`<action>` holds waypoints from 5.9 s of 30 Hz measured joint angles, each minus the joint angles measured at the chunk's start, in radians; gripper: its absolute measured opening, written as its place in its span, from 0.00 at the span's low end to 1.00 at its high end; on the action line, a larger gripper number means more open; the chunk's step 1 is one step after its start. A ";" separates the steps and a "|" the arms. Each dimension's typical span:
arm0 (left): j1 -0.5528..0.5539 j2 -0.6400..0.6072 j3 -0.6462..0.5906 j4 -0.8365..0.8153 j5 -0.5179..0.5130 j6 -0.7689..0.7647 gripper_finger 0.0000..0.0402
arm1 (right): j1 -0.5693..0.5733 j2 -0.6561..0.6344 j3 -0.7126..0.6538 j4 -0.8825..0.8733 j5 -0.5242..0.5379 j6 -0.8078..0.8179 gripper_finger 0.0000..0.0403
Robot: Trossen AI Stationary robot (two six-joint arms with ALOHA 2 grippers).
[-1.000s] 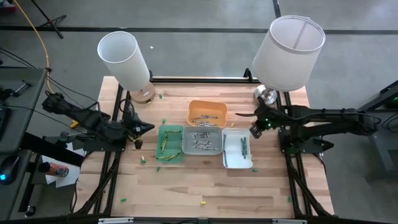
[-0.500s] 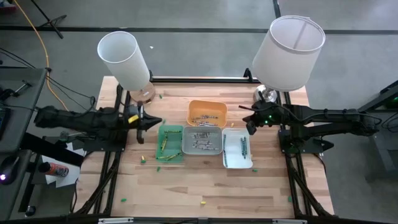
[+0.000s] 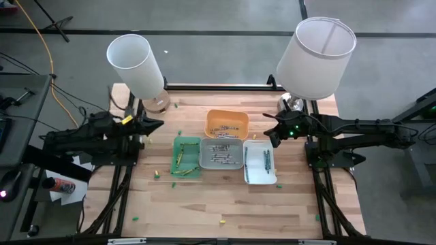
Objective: Sort crayons
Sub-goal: Return to Home Position
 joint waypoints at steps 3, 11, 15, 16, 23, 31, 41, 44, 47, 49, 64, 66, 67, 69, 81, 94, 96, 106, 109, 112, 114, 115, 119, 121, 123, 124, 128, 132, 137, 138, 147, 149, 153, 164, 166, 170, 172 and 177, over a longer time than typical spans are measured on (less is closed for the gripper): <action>-0.023 -0.081 -0.027 0.016 -0.048 -0.037 0.00 | 0.000 0.000 0.000 0.000 0.006 0.000 0.00; -0.135 -0.115 -0.185 0.298 -0.150 -0.089 0.00 | 0.000 0.000 0.000 0.000 0.007 0.000 0.00; -0.218 -0.095 -0.214 0.327 -0.251 -0.081 0.00 | 0.001 0.000 0.000 0.000 -0.003 -0.007 0.00; -0.239 -0.091 -0.214 0.328 -0.279 -0.068 0.00 | 0.001 0.000 0.000 0.000 -0.009 -0.008 0.00; -0.354 -0.091 -0.214 0.324 -0.401 0.009 0.00 | 0.001 0.000 0.000 0.000 -0.018 -0.035 0.00; -0.378 -0.125 -0.250 0.373 -0.345 0.097 0.00 | 0.001 0.000 0.000 0.000 -0.018 -0.035 0.00; -0.327 -0.188 -0.359 0.554 -0.287 0.174 0.00 | 0.001 0.000 0.000 0.000 -0.017 -0.016 0.00; -0.311 -0.188 -0.359 0.480 -0.261 0.139 0.00 | 0.001 0.000 0.000 0.000 -0.018 -0.008 0.00; -0.294 -0.188 -0.359 0.416 -0.224 0.098 0.00 | 0.001 0.000 0.000 0.000 -0.018 -0.008 0.00; -0.286 -0.187 -0.359 0.380 -0.210 0.077 0.00 | 0.001 0.000 0.000 0.000 -0.021 -0.017 0.00; -0.283 -0.186 -0.359 0.233 -0.265 -0.044 0.00 | 0.001 -0.197 -0.211 0.223 -0.177 -0.166 0.00; -0.283 -0.186 -0.359 0.229 -0.265 -0.044 0.00 | 0.004 -0.292 -0.286 0.332 -0.182 -0.158 0.00; -0.283 -0.186 -0.359 0.226 -0.265 -0.044 0.00 | 0.006 -0.339 -0.318 0.384 -0.184 -0.158 0.00; -0.283 -0.186 -0.359 0.226 -0.265 -0.044 0.00 | 0.010 -0.441 -0.377 0.485 -0.183 -0.157 0.00; -0.283 -0.186 -0.359 0.225 -0.265 -0.044 0.00 | 0.079 -0.814 -0.567 0.700 -0.131 -0.242 0.00; -0.283 -0.186 -0.359 0.219 -0.265 -0.044 0.00 | 0.142 -0.816 -0.571 0.532 0.115 -0.451 0.00; -0.283 -0.186 -0.359 0.219 -0.265 -0.044 0.00 | 0.142 -0.816 -0.571 0.483 0.114 -0.451 0.00; -0.283 -0.186 -0.359 0.219 -0.265 -0.044 0.00 | 0.142 -0.809 -0.570 0.470 0.104 -0.439 0.00; -0.283 -0.186 -0.359 0.219 -0.265 -0.044 0.00 | 0.142 -0.828 -0.570 0.470 0.103 -0.437 0.00; -0.283 -0.186 -0.359 0.218 -0.265 -0.044 0.00 | 0.142 -0.828 -0.569 0.469 0.103 -0.438 0.00; -0.283 -0.184 -0.358 0.209 -0.265 -0.044 0.00 | 0.142 -0.828 -0.569 0.469 0.102 -0.436 0.00; -0.283 -0.184 -0.358 0.206 -0.265 -0.044 0.00 | 0.142 -0.828 -0.569 0.469 0.102 -0.437 0.00; -0.283 -0.185 -0.358 0.206 -0.265 -0.044 0.00 | 0.142 -0.828 -0.569 0.469 0.102 -0.436 0.00; -0.283 -0.185 -0.358 0.207 -0.265 -0.044 0.00 | 0.142 -0.828 -0.569 0.469 0.102 -0.438 0.00; -0.283 -0.185 -0.358 0.207 -0.265 -0.044 0.00 | 0.142 -0.821 -0.569 0.469 0.102 -0.436 0.00; -0.283 -0.186 -0.358 0.207 -0.265 -0.044 0.00 | 0.142 -0.821 -0.569 0.469 0.102 -0.437 0.00; -0.283 -0.187 -0.358 0.208 -0.265 -0.044 0.00 | 0.142 -0.821 -0.569 0.469 0.102 -0.436 0.00; -0.283 -0.185 -0.358 0.208 -0.265 -0.044 0.00 | 0.142 -0.821 -0.569 0.469 0.102 -0.436 0.00; -0.283 -0.185 -0.358 0.208 -0.265 -0.044 0.00 | 0.142 -0.821 -0.569 0.469 0.102 -0.436 0.00; -0.283 -0.185 -0.358 0.208 -0.265 -0.044 0.00 | 0.142 -0.821 -0.569 0.469 0.102 -0.438 0.00; -0.283 -0.185 -0.358 0.208 -0.265 -0.044 0.00 | 0.142 -0.821 -0.569 0.469 0.102 -0.437 0.00; -0.283 -0.185 -0.358 0.208 -0.265 -0.044 0.00 | 0.142 -0.821 -0.569 0.469 0.102 -0.438 0.00; -0.283 -0.185 -0.358 0.208 -0.265 -0.044 0.00 | 0.142 -0.821 -0.569 0.469 0.102 -0.438 0.00; -0.283 -0.185 -0.358 0.208 -0.265 -0.044 0.00 | 0.142 -0.820 -0.569 0.468 0.103 -0.436 0.00; -0.283 -0.185 -0.358 0.209 -0.265 -0.044 0.00 | 0.142 -0.820 -0.569 0.468 0.102 -0.437 0.00; -0.283 -0.185 -0.358 0.208 -0.265 -0.044 0.00 | 0.142 -0.820 -0.569 0.468 0.102 -0.437 0.00; -0.283 -0.185 -0.358 0.209 -0.265 -0.044 0.00 | 0.142 -0.820 -0.569 0.468 0.102 -0.438 0.00; -0.283 -0.185 -0.359 0.209 -0.265 -0.044 0.00 | 0.143 -0.820 -0.569 0.468 0.102 -0.437 0.00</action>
